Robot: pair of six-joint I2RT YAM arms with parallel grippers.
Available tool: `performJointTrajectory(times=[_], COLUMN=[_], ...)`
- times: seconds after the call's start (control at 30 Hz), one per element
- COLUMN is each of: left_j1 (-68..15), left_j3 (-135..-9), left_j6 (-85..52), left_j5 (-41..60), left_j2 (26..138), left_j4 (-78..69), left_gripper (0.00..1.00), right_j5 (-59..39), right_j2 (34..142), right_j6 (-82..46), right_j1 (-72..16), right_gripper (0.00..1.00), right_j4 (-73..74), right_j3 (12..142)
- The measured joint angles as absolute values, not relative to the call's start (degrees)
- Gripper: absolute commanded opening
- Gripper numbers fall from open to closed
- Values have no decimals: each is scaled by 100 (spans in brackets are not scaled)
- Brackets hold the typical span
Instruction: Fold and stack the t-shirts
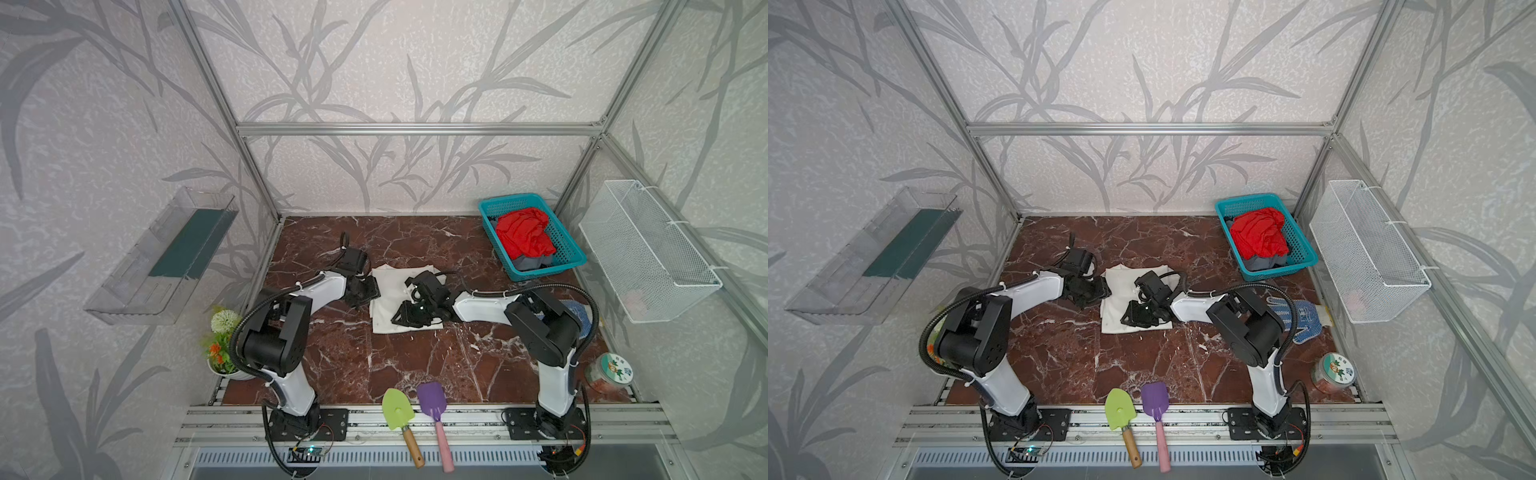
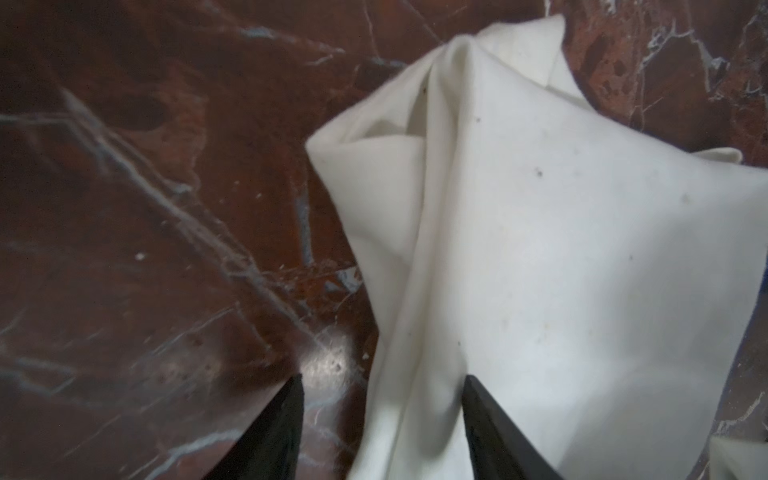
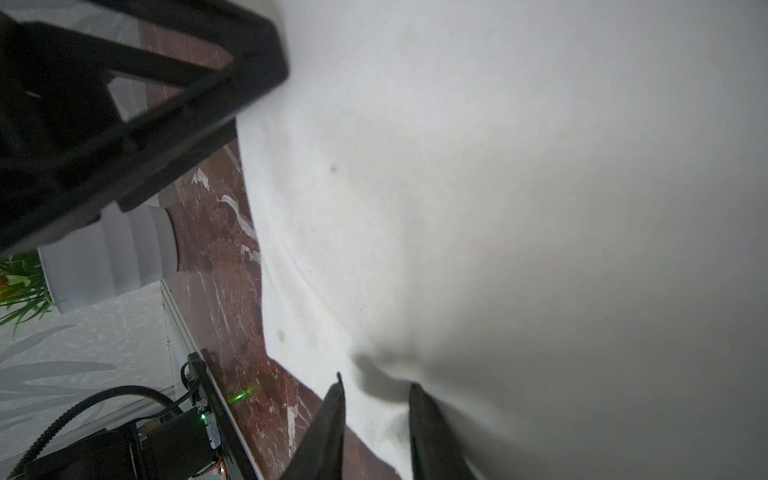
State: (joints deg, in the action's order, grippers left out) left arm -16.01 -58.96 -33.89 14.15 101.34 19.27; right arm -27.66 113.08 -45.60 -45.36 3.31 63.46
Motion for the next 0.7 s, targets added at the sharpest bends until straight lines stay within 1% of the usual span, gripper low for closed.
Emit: performJointTrajectory(times=[0.17, 0.23, 0.33, 0.37, 0.47, 0.5, 0.57, 0.6, 0.63, 0.7], left_j1=[-1594, -1592, -1588, -1588, -1590, -1594, -1612, -1625, -1643, -1704], left_j3=[-6064, -6093, -6093, -6093, -6090, -6095, -6143, -6213, -6285, -6541], left_j6=[-3404, -3426, -3494, -3514, -3562, -3559, -3551, -3533, -3505, -3415], left_j5=[1592, 1691, 1850, 1892, 1964, 2003, 2047, 2049, 2038, 1949], left_j2=[10361, 10422, 10516, 10536, 10610, 10641, 10680, 10694, 10707, 10763], left_j4=[1643, 1522, 1291, 1234, 1155, 1140, 1149, 1212, 1288, 1584], left_gripper=[61, 56, 45, 40, 21, 12, 2, 0, 0, 0], right_j5=[-2777, -2790, -2803, -2803, -2805, -2810, -2808, -2786, -2744, -2593], right_j2=[11308, 11308, 11308, 11308, 11308, 11308, 11301, 11277, 11229, 11013], right_j6=[-4545, -4541, -4541, -4541, -4532, -4521, -4486, -4449, -4407, -4276], right_j1=[-4530, -4525, -4515, -4515, -4510, -4501, -4484, -4482, -4477, -4477], right_gripper=[29, 29, 29, 29, 29, 29, 29, 30, 32, 50], right_j4=[316, 311, 305, 303, 301, 290, 274, 250, 220, 121], right_j3=[6353, 6357, 6359, 6359, 6364, 6370, 6377, 6377, 6372, 6320])
